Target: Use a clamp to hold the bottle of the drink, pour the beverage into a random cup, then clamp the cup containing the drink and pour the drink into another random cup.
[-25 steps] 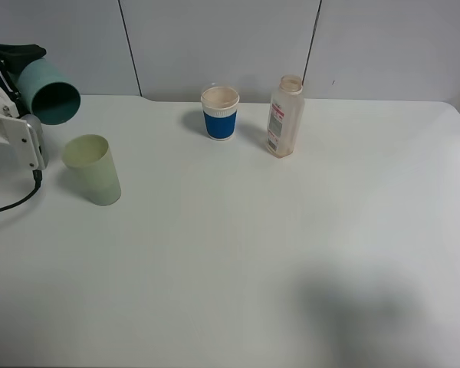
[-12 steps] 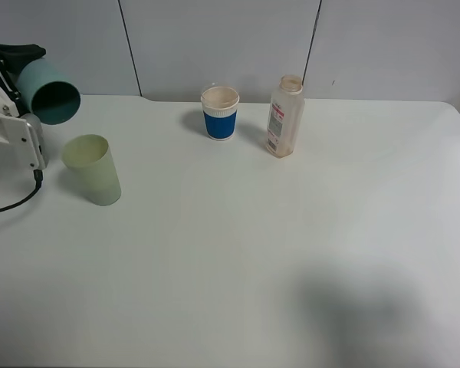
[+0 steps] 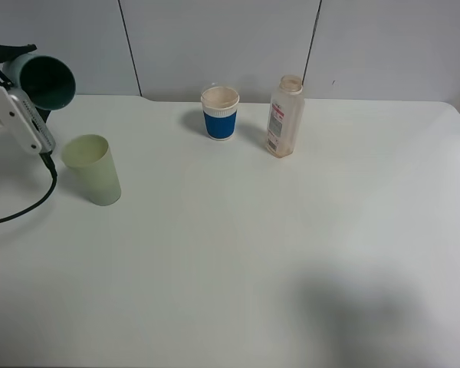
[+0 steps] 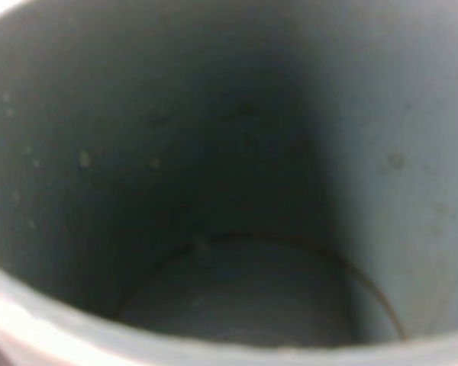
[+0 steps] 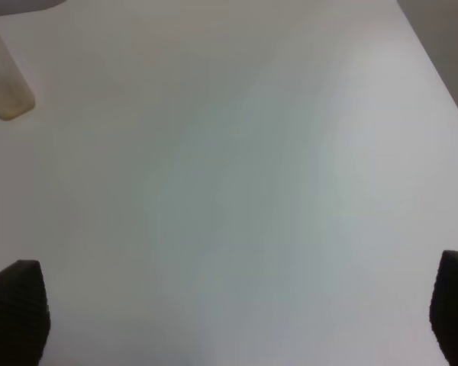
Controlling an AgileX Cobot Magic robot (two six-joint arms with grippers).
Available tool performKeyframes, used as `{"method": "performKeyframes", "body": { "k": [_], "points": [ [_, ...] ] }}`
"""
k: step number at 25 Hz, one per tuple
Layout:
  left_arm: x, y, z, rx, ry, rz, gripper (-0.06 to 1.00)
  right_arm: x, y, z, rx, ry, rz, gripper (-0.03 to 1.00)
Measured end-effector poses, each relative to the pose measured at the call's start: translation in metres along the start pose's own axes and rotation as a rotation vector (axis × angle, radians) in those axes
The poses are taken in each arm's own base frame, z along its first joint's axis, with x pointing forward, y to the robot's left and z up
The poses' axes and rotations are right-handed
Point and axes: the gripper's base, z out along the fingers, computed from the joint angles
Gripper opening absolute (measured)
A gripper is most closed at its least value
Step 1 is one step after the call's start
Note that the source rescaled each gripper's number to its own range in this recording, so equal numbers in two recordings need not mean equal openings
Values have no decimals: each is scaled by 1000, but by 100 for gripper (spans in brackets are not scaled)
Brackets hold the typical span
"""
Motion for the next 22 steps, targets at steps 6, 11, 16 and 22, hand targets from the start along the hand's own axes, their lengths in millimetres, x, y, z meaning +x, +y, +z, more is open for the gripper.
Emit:
{"method": "performKeyframes", "body": {
  "k": [6, 11, 16, 22],
  "points": [
    [0, 0, 0, 0, 0, -358, 0, 0, 0, 0, 0, 0, 0, 100],
    [5, 1, -3, -8, 18, -519, 0, 0, 0, 0, 0, 0, 0, 100],
    [11, 1, -7, -13, 32, -747, 0, 0, 0, 0, 0, 0, 0, 100],
    [14, 0, -9, -12, 38, -934, 0, 0, 0, 0, 0, 0, 0, 100]
  ]
}}
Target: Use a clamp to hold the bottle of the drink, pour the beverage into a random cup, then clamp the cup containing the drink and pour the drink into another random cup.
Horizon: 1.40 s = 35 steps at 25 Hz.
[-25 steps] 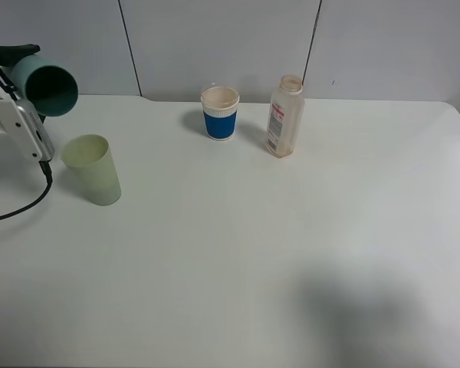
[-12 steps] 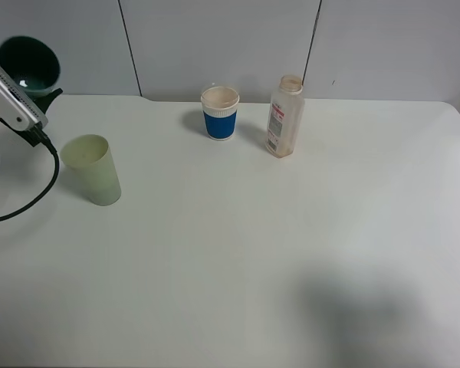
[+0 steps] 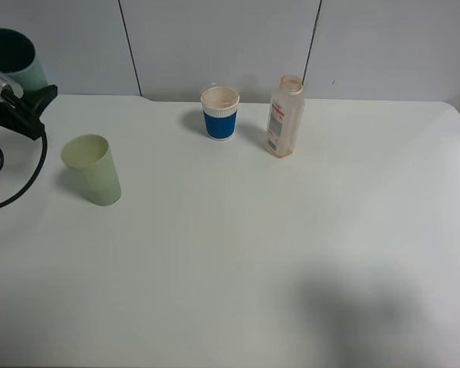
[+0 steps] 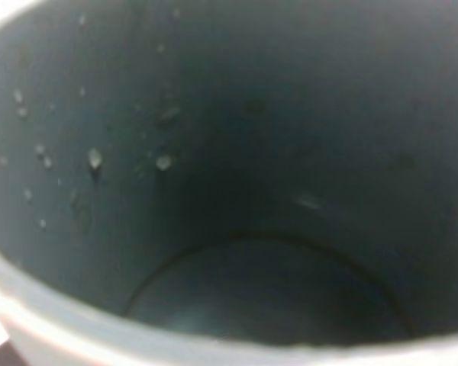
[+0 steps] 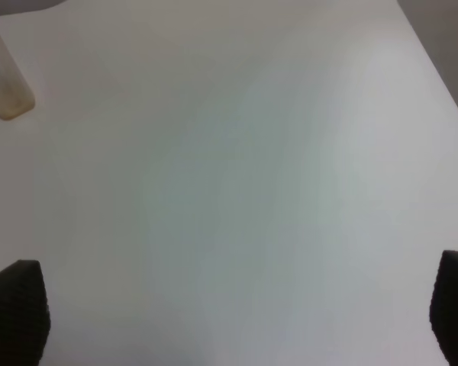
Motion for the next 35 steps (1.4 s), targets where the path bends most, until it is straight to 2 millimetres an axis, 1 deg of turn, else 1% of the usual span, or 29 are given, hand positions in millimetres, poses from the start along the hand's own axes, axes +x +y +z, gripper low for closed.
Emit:
{"method": "performKeyframes", "body": {
  "k": [2, 8, 16, 21, 26, 28, 31, 34, 35],
  "points": [
    [6, -4, 1, 22, 12, -77, 0, 0, 0, 0, 0, 0, 0, 100],
    [16, -9, 2, 46, 37, -115, 0, 0, 0, 0, 0, 0, 0, 100],
    [18, -9, 2, 43, 44, -176, 0, 0, 0, 0, 0, 0, 0, 100],
    [38, -2, -5, 11, 97, -231, 0, 0, 0, 0, 0, 0, 0, 100],
    [54, 1, -11, -3, 137, -261, 0, 0, 0, 0, 0, 0, 0, 100],
    [57, 1, -12, -2, 144, -267, 0, 0, 0, 0, 0, 0, 0, 100],
    [68, -3, -11, 5, 169, -293, 0, 0, 0, 0, 0, 0, 0, 100],
    [82, -5, -6, 14, 188, -310, 0, 0, 0, 0, 0, 0, 0, 100],
    [82, -5, -6, 14, 188, -310, 0, 0, 0, 0, 0, 0, 0, 100]
  ]
}}
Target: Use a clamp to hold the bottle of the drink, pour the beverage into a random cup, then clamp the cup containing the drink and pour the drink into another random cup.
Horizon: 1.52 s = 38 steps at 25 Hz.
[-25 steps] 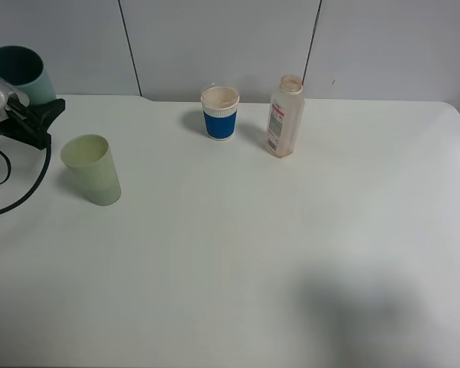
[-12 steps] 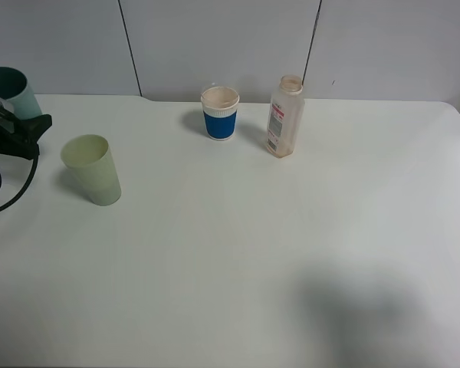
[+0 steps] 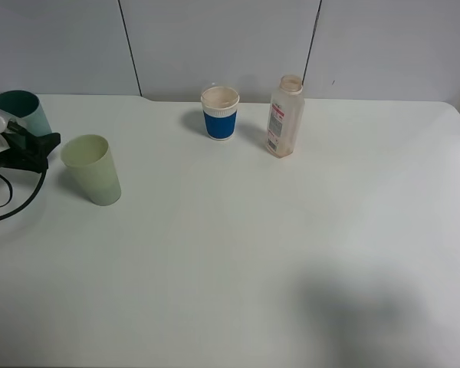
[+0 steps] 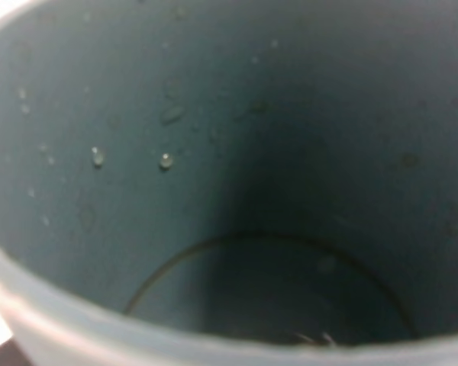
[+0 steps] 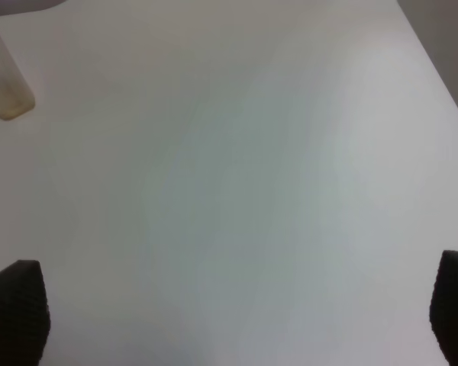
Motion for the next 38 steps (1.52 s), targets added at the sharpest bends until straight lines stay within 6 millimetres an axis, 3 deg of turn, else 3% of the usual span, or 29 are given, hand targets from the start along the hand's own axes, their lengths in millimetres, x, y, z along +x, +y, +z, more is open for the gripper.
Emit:
{"method": "performKeyframes", "body": {
  "k": [15, 23, 38],
  "points": [
    [27, 12, 27, 47, 11, -5, 0, 0, 0, 0, 0, 0, 0, 100],
    [39, 1, 45, 99, 18, -34, 0, 0, 0, 0, 0, 0, 0, 100],
    [44, -7, 50, 119, 0, -61, 0, 0, 0, 0, 0, 0, 0, 100]
  ]
}}
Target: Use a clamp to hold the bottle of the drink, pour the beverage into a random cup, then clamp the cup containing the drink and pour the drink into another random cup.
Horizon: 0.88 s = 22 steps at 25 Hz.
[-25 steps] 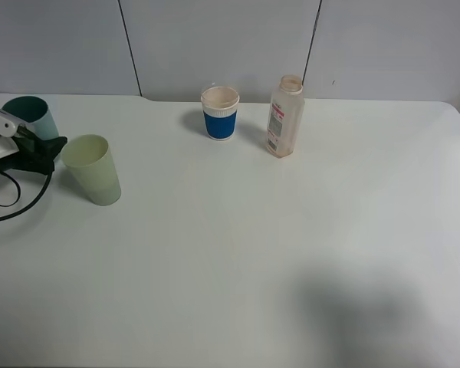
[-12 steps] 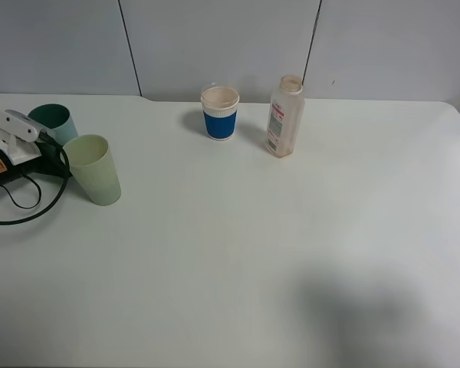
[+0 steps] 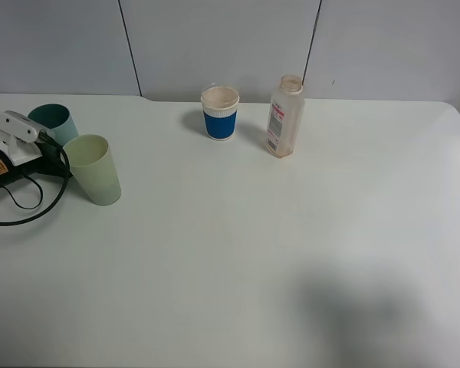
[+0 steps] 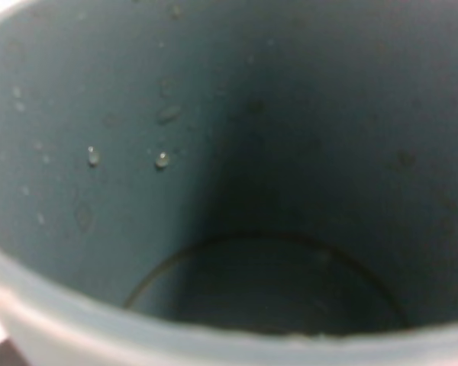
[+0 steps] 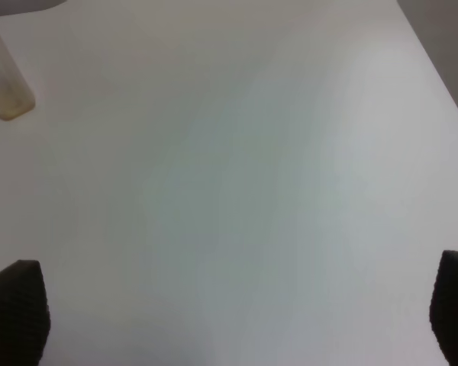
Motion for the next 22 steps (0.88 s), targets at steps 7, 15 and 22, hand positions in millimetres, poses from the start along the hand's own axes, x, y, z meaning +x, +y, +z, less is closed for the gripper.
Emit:
{"method": "performKeyframes", "body": {
  "k": [7, 15, 22],
  "points": [
    [0, 0, 0, 2, 0, 1, 0, 0, 0, 0, 0, 0, 0, 100],
    [0, 0, 0, 3, 1, -44, 0, 0, 0, 0, 0, 0, 0, 100],
    [1, 0, 0, 2, 17, -218, 41, 0, 0, 0, 0, 0, 0, 100]
  ]
}}
